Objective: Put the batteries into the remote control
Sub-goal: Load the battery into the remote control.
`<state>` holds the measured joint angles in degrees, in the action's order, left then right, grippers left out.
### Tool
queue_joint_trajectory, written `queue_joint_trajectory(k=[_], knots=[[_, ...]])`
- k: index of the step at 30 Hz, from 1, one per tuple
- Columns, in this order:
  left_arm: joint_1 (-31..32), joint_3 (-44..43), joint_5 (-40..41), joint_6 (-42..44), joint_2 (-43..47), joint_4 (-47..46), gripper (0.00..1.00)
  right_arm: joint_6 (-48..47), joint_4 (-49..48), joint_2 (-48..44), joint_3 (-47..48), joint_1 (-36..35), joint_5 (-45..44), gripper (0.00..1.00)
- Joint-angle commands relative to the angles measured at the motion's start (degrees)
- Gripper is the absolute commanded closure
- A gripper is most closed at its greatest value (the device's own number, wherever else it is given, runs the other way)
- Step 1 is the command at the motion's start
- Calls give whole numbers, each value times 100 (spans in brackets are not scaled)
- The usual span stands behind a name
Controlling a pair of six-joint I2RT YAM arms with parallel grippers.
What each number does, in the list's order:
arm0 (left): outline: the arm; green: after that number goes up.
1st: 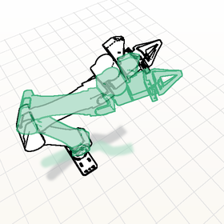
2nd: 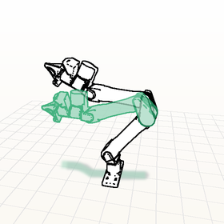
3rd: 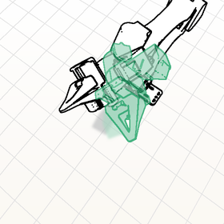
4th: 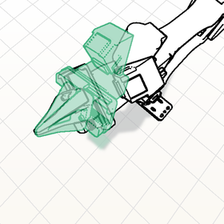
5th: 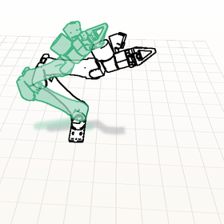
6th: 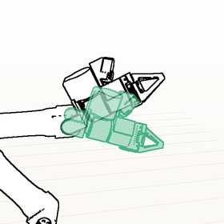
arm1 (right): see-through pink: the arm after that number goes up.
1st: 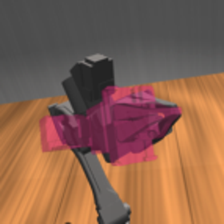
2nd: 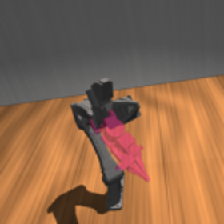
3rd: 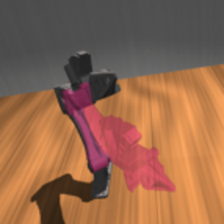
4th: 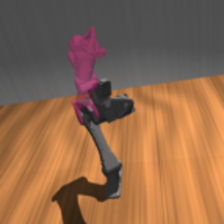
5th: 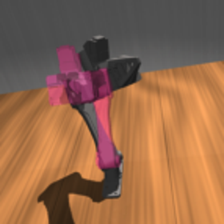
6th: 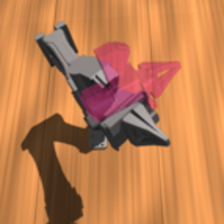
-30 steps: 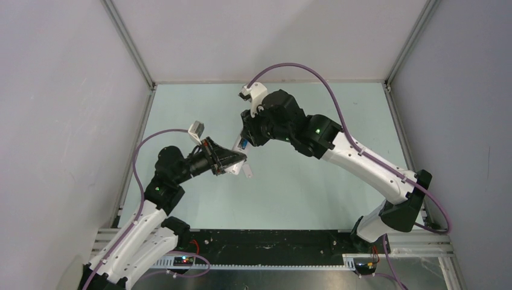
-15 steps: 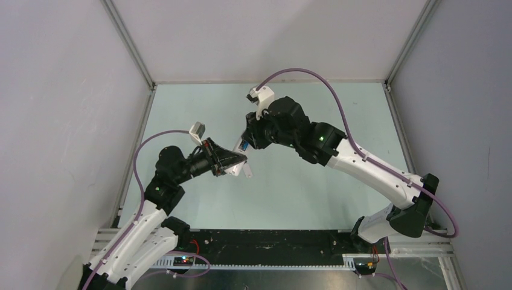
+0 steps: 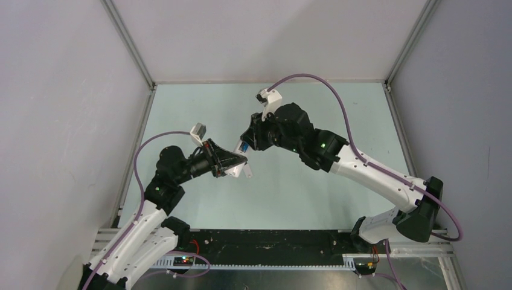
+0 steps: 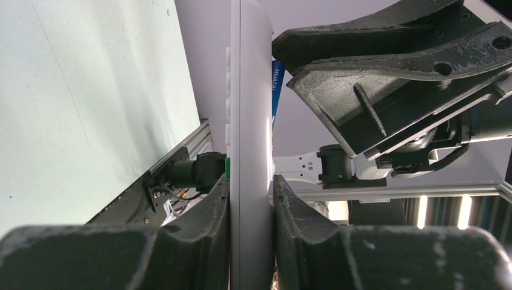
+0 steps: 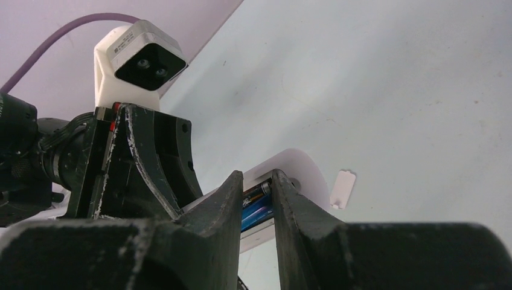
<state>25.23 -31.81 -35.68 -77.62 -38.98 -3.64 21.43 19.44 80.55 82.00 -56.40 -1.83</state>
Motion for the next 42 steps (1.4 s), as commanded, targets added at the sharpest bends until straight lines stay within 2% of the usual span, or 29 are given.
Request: queue_joint_trajectory(k=[1, 15, 23, 42], knots=[[-18, -326, 112, -163, 99, -569, 100, 300, -140, -107, -137, -201, 387, 72], [-104, -328, 159, -291, 217, -716, 100, 243, -160, -209, -517, -566, -238, 73], [-265, -518, 48, -452, 203, -741, 100, -94, -172, -145, -661, -850, -827, 74], [-454, -787, -106, -906, 184, -976, 100, -503, -815, -22, -949, -1431, -2008, 79]])
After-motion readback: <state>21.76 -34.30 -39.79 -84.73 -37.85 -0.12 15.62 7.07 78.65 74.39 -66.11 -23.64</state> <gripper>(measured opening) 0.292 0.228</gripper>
